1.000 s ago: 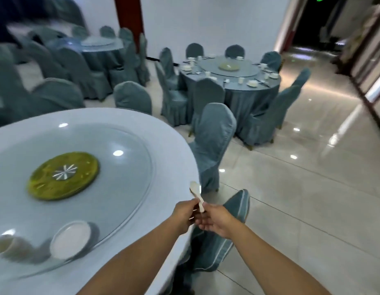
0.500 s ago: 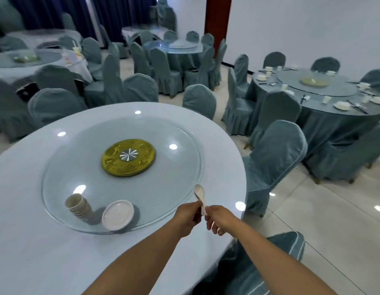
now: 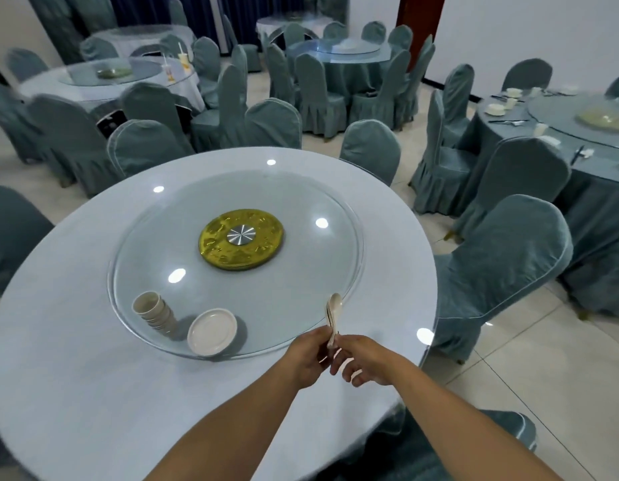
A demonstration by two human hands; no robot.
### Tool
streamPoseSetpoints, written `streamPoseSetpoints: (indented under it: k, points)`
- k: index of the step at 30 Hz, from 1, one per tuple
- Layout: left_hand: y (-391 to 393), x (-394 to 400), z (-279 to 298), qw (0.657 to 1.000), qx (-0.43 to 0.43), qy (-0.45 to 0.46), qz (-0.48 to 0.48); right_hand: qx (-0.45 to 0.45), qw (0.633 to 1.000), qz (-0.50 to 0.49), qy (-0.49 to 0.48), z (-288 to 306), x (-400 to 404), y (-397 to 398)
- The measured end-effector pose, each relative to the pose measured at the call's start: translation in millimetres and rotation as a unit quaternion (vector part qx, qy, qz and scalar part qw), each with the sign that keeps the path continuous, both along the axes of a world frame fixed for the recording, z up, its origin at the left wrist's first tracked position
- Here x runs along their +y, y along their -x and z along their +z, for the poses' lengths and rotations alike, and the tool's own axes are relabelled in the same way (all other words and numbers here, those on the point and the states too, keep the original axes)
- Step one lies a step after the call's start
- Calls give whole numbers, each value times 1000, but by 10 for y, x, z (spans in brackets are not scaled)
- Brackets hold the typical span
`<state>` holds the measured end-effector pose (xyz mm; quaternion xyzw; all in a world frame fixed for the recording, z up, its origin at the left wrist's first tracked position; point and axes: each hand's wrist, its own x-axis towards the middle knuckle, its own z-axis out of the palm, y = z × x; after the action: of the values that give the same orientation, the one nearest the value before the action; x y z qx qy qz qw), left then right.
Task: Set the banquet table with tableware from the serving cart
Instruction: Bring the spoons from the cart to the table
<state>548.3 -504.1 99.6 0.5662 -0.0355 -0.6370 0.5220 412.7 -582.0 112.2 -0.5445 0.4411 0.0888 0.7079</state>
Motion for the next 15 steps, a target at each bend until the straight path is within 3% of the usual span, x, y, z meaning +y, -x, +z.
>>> streamPoseSetpoints:
  k: [8, 15]
  points:
    - [-453, -274, -208, 999, 23, -10, 19, -89, 977, -171, -93, -219, -140, -573]
    - [-1094, -561, -375, 998, 48, -32, -21, -59, 975, -214, -23, -417, -385, -1168]
